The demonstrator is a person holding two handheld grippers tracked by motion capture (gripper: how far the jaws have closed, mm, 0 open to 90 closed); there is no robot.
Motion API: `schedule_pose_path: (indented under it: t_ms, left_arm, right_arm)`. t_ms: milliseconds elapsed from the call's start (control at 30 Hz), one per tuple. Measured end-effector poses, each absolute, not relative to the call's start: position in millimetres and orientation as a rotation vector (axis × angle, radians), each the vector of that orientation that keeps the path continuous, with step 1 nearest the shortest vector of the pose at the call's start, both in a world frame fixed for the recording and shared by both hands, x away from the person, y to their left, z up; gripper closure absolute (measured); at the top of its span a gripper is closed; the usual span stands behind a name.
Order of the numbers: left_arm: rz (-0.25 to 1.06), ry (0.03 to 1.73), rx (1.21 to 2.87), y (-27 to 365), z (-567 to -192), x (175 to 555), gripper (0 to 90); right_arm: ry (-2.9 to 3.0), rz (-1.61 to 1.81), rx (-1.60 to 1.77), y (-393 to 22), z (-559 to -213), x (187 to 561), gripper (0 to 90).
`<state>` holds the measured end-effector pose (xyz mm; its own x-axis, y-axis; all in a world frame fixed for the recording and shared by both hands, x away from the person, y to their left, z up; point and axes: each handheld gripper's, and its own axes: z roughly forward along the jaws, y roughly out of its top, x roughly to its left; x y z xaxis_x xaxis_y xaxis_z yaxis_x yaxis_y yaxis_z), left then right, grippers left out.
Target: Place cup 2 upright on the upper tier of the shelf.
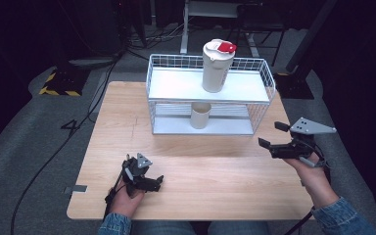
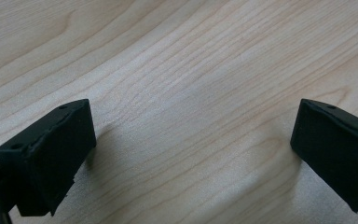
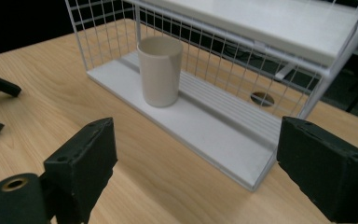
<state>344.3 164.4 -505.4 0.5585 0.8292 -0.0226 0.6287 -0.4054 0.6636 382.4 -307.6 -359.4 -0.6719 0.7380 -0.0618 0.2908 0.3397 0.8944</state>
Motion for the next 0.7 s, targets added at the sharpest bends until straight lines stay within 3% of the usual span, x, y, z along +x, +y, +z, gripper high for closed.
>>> schedule_pose_path:
  t_ms: [700]
  left_arm:
    - [0.414, 1.178, 2.155, 164, -506, 345, 0.5]
  right_arm:
    - [2.233, 1.2, 1.123, -323, -454, 372, 14.3]
